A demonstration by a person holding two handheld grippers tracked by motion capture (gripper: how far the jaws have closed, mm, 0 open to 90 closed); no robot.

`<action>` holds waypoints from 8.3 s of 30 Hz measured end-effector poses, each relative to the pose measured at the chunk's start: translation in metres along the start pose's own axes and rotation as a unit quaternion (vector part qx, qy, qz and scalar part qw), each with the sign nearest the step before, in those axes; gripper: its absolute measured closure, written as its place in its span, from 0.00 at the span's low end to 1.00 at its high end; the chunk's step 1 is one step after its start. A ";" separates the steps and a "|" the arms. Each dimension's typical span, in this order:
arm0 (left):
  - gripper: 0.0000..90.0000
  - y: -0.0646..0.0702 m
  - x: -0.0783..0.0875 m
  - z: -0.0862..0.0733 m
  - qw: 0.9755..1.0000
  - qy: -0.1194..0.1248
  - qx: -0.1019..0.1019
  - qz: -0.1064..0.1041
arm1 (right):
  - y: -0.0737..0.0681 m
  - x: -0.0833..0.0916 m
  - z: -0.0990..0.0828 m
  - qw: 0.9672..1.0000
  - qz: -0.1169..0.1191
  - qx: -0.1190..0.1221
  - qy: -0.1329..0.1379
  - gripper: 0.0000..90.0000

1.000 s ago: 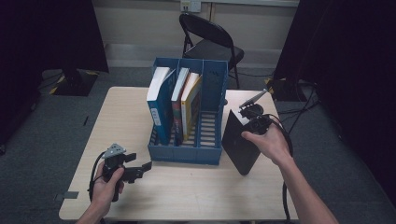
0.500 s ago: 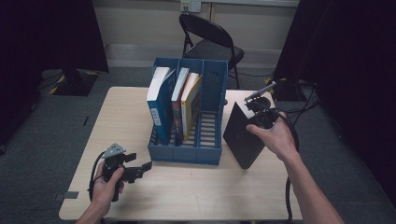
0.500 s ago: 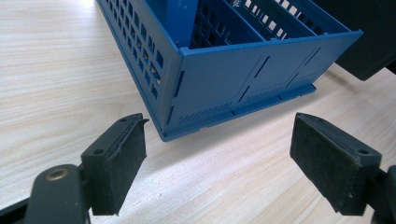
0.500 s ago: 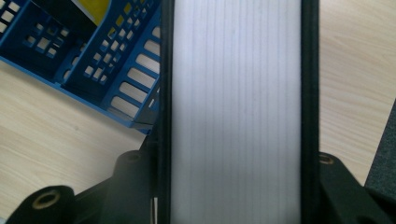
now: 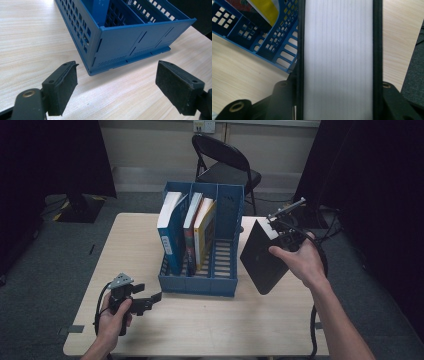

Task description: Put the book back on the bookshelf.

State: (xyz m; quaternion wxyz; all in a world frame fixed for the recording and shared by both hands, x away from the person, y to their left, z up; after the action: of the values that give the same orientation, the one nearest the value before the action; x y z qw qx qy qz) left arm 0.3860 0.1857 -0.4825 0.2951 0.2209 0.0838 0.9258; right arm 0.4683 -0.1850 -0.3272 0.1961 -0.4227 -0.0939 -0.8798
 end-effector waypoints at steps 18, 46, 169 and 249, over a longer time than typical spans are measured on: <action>0.19 0.000 -0.002 -0.001 1.000 -0.004 -0.001 0.002 | -0.021 0.035 0.026 0.999 0.016 0.019 0.025 0.60; 0.19 -0.003 0.002 -0.002 1.000 -0.002 0.004 0.004 | -0.076 0.006 0.078 0.999 0.045 0.030 0.000 0.60; 0.19 0.001 0.000 -0.007 1.000 -0.008 0.000 0.000 | -0.083 -0.093 0.005 0.992 0.047 -0.058 0.105 0.44; 0.20 -0.003 -0.001 -0.005 1.000 -0.006 0.003 0.000 | -0.068 -0.158 0.026 0.978 0.079 0.025 0.192 0.46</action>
State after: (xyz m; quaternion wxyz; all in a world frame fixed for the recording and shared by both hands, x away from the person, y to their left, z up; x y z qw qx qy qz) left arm 0.3861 0.1876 -0.4878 0.2947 0.2277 0.0845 0.9242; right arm 0.5472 -0.0729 -0.4345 0.2898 -0.2466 -0.0430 -0.9238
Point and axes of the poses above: each handheld gripper's, and its own axes: x roughly backward along the jaws, z roughly out of its top, y roughly to its right, the point moved 8 cm from there along -x, roughly forward along the jaws, and after that the axes turned 11 degrees about y, right-handed, at the moved point
